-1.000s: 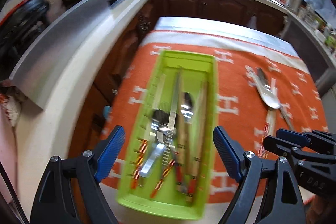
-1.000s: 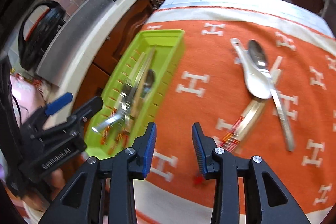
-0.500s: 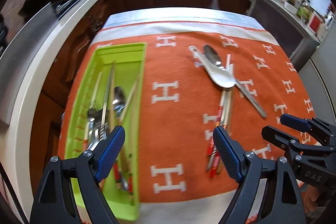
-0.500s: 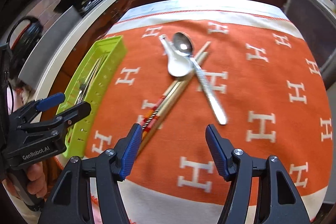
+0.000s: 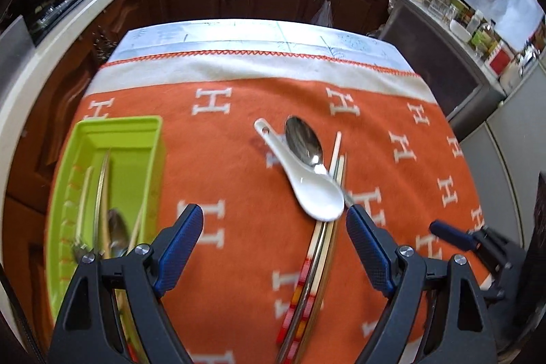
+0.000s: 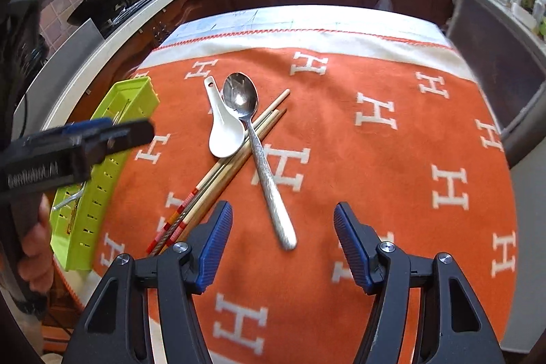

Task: Organize utensils
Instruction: 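Grasp the white ceramic spoon with the left tool while the right tool grasps the metal spoon, then carry both spoons into the green tray and open both tools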

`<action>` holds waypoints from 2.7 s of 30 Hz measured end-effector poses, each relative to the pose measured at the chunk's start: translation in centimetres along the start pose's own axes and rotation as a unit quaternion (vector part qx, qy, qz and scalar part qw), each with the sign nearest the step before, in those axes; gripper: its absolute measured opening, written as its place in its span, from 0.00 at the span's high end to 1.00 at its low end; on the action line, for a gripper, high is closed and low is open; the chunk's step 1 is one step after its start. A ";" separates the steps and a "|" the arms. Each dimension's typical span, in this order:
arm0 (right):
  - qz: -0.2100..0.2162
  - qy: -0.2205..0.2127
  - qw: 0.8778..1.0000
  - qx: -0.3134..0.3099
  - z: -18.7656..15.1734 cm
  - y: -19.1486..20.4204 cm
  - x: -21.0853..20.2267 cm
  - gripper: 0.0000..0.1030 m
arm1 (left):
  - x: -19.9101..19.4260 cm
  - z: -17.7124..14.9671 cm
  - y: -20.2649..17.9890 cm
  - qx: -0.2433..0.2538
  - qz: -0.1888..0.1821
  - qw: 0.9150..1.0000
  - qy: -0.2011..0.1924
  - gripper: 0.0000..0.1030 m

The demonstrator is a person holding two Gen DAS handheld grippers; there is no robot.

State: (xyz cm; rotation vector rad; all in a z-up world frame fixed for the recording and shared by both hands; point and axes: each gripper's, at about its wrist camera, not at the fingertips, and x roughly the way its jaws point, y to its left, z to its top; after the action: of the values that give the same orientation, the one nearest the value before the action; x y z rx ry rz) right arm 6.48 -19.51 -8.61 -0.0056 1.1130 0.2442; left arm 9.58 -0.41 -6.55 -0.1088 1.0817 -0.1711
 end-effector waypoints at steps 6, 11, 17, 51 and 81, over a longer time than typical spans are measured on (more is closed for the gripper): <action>0.017 0.009 1.000 -0.008 1.4 -0.1 2.8 0.41 | 3.7 2.4 0.9 -0.027 -0.022 0.999 0.013 0.26; 0.023 0.021 0.999 -0.011 1.8 -0.1 4.7 0.54 | 6.8 3.6 1.0 -0.034 -0.041 0.998 0.033 0.44; 0.027 0.026 0.999 -0.011 1.6 -0.5 6.4 0.76 | 8.5 3.5 0.7 -0.030 -0.048 0.998 0.036 0.48; 0.036 0.005 0.998 0.052 -0.4 -2.5 5.7 0.99 | 9.4 1.3 0.0 -0.054 -0.116 0.992 -0.015 0.89; 0.103 0.009 0.995 0.000 12.1 0.9 10.8 0.87 | 2.5 -0.8 2.8 -0.071 -0.187 0.977 -0.066 0.96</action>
State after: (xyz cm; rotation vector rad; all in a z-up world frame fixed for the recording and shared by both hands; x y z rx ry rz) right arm 21.57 -14.99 -12.71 0.1086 1.1323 0.4299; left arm 10.29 1.82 -9.58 -0.4486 0.9312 -0.4193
